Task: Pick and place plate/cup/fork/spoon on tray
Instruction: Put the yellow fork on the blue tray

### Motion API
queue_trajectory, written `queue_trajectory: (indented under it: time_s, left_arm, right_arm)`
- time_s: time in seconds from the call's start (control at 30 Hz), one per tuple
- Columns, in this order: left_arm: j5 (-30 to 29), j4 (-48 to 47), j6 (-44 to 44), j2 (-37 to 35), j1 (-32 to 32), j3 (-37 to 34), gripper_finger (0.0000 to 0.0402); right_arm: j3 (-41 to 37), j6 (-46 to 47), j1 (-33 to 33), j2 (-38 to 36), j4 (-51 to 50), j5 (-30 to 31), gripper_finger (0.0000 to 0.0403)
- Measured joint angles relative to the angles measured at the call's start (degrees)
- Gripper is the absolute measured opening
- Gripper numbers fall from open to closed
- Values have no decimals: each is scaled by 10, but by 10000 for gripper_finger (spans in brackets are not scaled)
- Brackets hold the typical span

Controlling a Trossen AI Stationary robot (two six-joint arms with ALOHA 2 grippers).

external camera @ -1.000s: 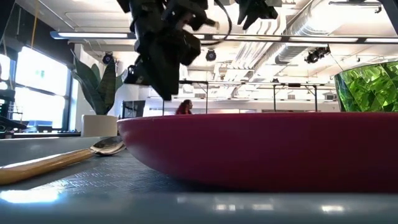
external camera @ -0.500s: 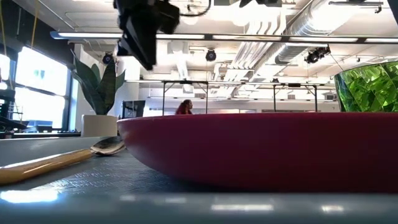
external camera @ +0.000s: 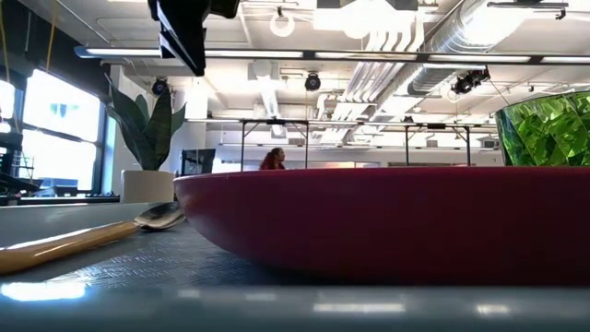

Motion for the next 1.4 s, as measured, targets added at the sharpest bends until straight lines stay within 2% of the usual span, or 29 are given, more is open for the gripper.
queue_trajectory:
  time_s: [0.3,0.4,0.77,1.1,1.4]
  left_arm:
    - [-4,-2,56,1,0,0,70]
    - [-4,-2,69,1,0,0,70]
    - [-4,-2,93,1,0,0,70]
    - [-4,0,96,1,0,0,70]
    - [-4,0,95,1,0,0,70]
  right_arm:
    - [0,215,152,9,0,59,108]
    - [0,277,192,23,0,62,108]
    - [0,441,282,72,0,61,108]
    - [0,461,311,105,0,60,108]
    - [-1,383,310,83,0,94,108]
